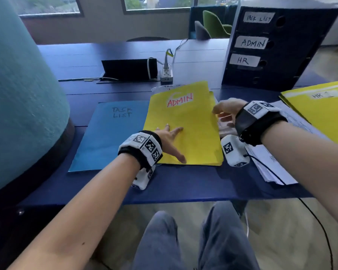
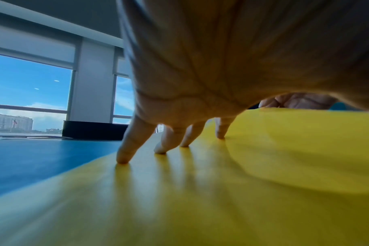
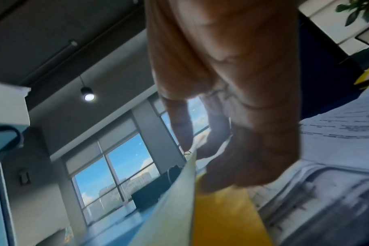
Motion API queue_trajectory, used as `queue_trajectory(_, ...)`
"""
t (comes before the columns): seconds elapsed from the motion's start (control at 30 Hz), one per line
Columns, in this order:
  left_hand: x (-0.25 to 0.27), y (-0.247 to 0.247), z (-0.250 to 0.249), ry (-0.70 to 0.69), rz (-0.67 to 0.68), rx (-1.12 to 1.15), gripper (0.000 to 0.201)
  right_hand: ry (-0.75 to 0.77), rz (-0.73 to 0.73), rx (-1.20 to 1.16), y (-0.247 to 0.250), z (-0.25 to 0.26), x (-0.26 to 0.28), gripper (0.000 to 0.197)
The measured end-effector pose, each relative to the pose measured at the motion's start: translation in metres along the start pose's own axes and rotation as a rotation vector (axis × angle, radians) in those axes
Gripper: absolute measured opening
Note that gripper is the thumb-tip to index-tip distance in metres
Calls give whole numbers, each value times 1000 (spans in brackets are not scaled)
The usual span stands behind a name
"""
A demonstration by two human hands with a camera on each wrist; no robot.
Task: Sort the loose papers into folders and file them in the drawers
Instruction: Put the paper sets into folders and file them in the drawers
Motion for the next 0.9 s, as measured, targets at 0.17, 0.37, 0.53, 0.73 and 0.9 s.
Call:
queue_trajectory(0.17,18,-9,0,-63,-77,83,131,90,184,-317,-19,0,31,22)
queue_trajectory(0.37,62,3,-5,-185,-305,254,90,256,234,-665,-35,14,54,32)
queue_trajectory(0.53,98,28,11,-192,-728,471,27,217,292,-539,-58,5,60,38)
queue_trajectory(0.73,120,14,54,49,-1141,1029,35,151,20,339,-75,-8,58,39)
queue_trajectory(0.9,121,-16,75,163,-1356,1398,57,124,42,712,-89,-23,59,40)
Point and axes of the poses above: each hand's wrist, its own x-axis away from the middle knuckle, its own y-axis out of the back of the hand, z = x × y, the point moved 5 cm from there along -x, towards the middle knuckle, and after that the axes turned 9 degrees about z, right-handed, at the moved point
